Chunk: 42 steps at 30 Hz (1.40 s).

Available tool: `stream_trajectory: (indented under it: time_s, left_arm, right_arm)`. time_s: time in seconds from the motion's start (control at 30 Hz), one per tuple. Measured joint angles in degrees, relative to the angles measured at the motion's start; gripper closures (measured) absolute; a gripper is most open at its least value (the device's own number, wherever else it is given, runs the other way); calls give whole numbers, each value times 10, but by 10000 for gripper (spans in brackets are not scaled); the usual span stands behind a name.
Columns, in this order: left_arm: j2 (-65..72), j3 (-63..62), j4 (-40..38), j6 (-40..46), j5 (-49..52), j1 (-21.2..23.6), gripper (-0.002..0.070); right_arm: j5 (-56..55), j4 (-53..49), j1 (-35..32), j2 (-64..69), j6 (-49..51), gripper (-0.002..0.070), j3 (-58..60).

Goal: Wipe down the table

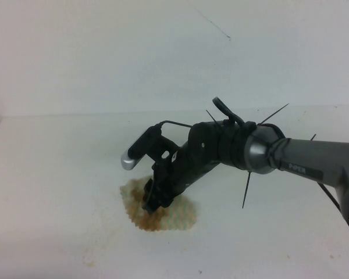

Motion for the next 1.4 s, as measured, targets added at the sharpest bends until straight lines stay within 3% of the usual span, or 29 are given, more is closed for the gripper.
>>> stream_trajectory:
  time_s: [0.17, 0.37, 0.43, 0.67, 0.93, 1.13, 1.4]
  left_arm:
    - [0, 0, 0, 0, 0, 0, 674]
    - [0, 0, 0, 0, 0, 0, 674]
    - [0, 0, 0, 0, 0, 0, 674]
    - [0, 0, 0, 0, 0, 0, 674]
    - [0, 0, 0, 0, 0, 0, 674]
    - [0, 0, 0, 0, 0, 0, 674]
    - [0, 0, 0, 0, 0, 0, 674]
  right_arm:
    - [33, -32, -1, 9, 16, 385, -10]
    - [85, -91, -1, 8, 25, 588, -18]
    - [106, -96, -1, 7, 26, 624, -19]
    - [159, -84, -2, 3, 25, 639, -19]
    - [160, 70, 5, 8, -34, 641, -16]
    - [121, 70, 10, 8, -34, 642, -14]
    - [94, -23, -7, 6, 32, 642, -15]
